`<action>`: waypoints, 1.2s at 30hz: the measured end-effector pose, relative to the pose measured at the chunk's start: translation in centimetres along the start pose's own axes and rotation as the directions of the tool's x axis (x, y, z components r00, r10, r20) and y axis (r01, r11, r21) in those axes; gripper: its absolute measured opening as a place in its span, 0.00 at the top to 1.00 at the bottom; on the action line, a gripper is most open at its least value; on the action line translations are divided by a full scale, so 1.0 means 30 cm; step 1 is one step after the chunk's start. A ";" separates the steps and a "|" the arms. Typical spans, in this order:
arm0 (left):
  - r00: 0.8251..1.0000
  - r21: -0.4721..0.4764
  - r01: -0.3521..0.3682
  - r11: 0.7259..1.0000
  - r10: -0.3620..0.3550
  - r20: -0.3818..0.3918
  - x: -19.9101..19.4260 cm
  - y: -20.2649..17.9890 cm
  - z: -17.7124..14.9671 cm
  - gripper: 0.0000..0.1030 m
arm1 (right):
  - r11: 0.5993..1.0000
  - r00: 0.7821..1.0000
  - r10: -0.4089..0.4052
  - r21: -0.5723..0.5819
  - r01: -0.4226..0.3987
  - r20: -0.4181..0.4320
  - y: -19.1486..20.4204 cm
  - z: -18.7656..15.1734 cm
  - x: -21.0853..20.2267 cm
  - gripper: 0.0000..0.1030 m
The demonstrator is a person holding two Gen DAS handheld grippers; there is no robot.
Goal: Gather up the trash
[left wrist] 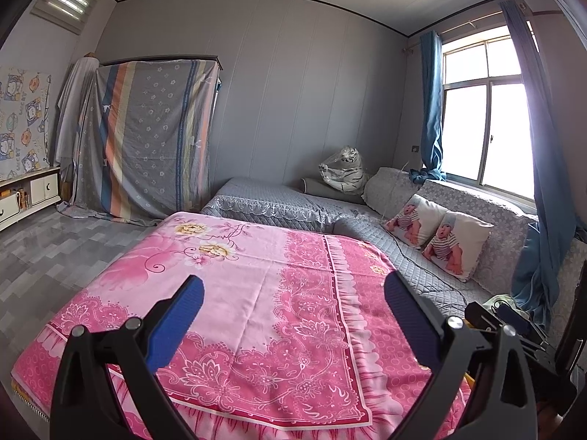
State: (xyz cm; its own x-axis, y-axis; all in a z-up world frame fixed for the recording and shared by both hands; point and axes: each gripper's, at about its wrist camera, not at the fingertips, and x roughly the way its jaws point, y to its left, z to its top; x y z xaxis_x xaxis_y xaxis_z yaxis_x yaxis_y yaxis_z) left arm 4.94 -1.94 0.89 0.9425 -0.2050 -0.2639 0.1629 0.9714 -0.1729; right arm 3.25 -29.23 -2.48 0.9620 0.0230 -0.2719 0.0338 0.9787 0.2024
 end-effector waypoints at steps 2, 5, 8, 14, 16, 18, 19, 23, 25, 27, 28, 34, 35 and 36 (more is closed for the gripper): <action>1.000 -0.001 0.003 1.000 -0.003 -0.004 0.002 0.000 -0.001 0.08 | 1.000 1.000 0.002 0.002 -0.002 -0.001 0.001 -0.001 0.002 0.08; 1.000 -0.002 0.005 1.000 -0.005 -0.011 0.007 0.001 0.000 0.08 | 1.000 1.000 0.001 0.003 -0.001 -0.001 0.001 -0.002 0.004 0.08; 1.000 -0.003 0.005 1.000 -0.005 -0.011 0.007 0.003 0.000 0.08 | 1.000 1.000 0.000 0.003 0.000 -0.003 0.002 -0.004 0.006 0.08; 1.000 0.003 0.006 1.000 -0.006 -0.006 0.004 0.001 0.000 0.08 | 1.000 1.000 -0.001 0.004 0.001 -0.002 0.003 -0.006 0.005 0.08; 1.000 0.004 0.009 1.000 -0.009 -0.007 0.005 -0.001 0.002 0.08 | 1.000 1.000 -0.001 0.006 0.001 -0.004 0.002 -0.007 0.006 0.08; 1.000 0.005 0.009 1.000 -0.009 -0.007 0.006 -0.004 0.002 0.08 | 1.000 1.000 -0.002 0.006 0.002 -0.004 0.000 -0.008 0.006 0.08; 1.000 0.006 0.010 1.000 -0.010 -0.006 0.005 -0.004 0.002 0.08 | 1.000 1.000 -0.002 0.006 0.002 -0.004 0.000 -0.009 0.006 0.08; 1.000 0.010 0.013 1.000 -0.013 -0.003 0.006 -0.009 0.001 0.08 | 1.000 1.000 -0.002 0.007 0.002 -0.004 -0.001 -0.008 0.007 0.08; 1.000 0.013 0.014 1.000 -0.014 -0.001 0.006 -0.012 0.001 0.08 | 1.000 1.000 -0.003 0.008 0.003 -0.003 -0.001 -0.008 0.006 0.08; 1.000 0.014 0.015 1.000 -0.015 -0.002 0.004 -0.011 0.000 0.08 | 1.000 1.000 -0.002 0.008 0.002 -0.004 -0.002 -0.008 0.006 0.08; 1.000 0.014 0.016 1.000 -0.016 -0.002 0.004 -0.012 0.000 0.08 | 1.000 1.000 -0.002 0.009 0.002 -0.004 -0.002 -0.008 0.006 0.08; 1.000 0.018 0.018 1.000 -0.018 0.000 0.006 -0.015 0.000 0.08 | 1.000 1.000 -0.003 0.009 0.003 -0.003 -0.003 -0.009 0.007 0.08; 1.000 0.019 0.019 1.000 -0.019 0.000 0.007 -0.015 0.001 0.08 | 1.000 1.000 -0.003 0.010 0.003 -0.004 -0.003 -0.009 0.007 0.08; 1.000 0.019 0.019 1.000 -0.019 -0.001 0.007 -0.015 0.000 0.08 | 1.000 1.000 -0.003 0.010 0.003 -0.004 -0.003 -0.008 0.007 0.08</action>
State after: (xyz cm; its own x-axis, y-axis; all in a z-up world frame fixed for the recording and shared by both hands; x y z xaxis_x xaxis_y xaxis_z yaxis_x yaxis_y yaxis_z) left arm 5.07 -2.41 0.91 0.9389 -0.2239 -0.2612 0.1867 0.9693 -0.1599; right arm 3.37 -29.28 -2.78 0.9609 0.0210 -0.2761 0.0392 0.9768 0.2107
